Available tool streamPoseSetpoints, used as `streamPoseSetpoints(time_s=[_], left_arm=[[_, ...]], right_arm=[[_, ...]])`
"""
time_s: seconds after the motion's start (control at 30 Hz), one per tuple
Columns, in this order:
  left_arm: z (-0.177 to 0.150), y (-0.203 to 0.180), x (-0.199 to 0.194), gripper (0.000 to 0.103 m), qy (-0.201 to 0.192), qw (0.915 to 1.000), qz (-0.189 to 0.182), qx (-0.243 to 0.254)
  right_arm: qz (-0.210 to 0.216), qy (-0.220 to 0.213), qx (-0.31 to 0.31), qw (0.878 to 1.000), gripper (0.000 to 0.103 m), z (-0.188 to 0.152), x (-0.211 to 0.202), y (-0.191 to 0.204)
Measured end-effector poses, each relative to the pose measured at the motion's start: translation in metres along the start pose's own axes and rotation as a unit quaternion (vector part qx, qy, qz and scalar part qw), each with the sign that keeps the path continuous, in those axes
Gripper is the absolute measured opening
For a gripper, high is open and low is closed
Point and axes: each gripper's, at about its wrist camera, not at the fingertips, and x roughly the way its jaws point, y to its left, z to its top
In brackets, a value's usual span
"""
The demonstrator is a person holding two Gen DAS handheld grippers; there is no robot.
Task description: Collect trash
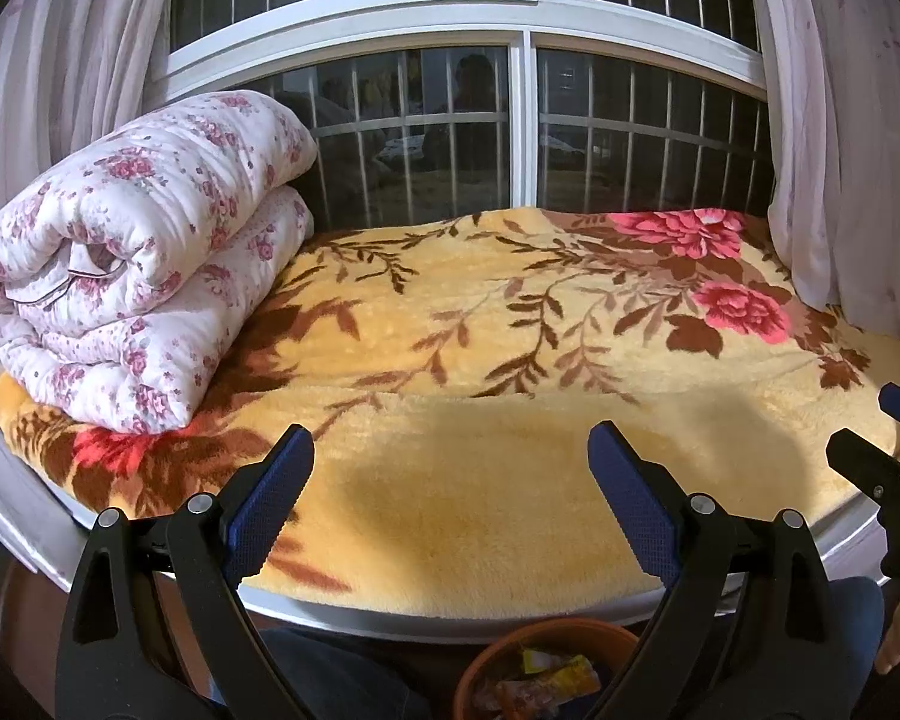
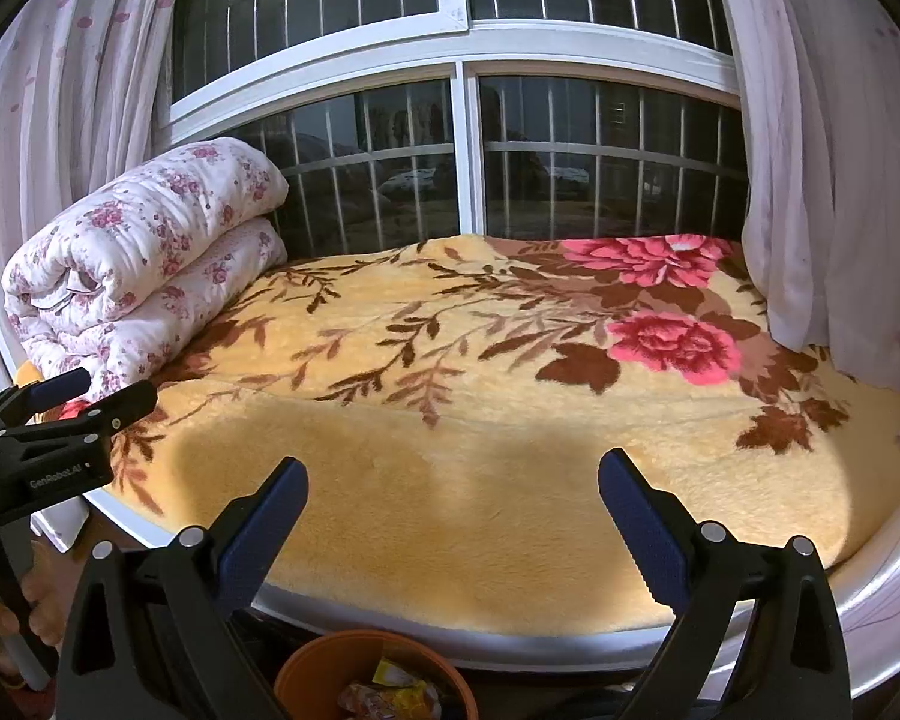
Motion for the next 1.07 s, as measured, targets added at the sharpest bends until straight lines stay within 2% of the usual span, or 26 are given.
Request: streamPoseSetpoints(time_s=[1.07], left_arm=[[0.004,0.003,0.004,0.09,0.0,0.9999,0.006,-0.008]], right_arm=[[-0.001,0.003,0.0,1.0,0.096,-0.001,0.001,-0.013]])
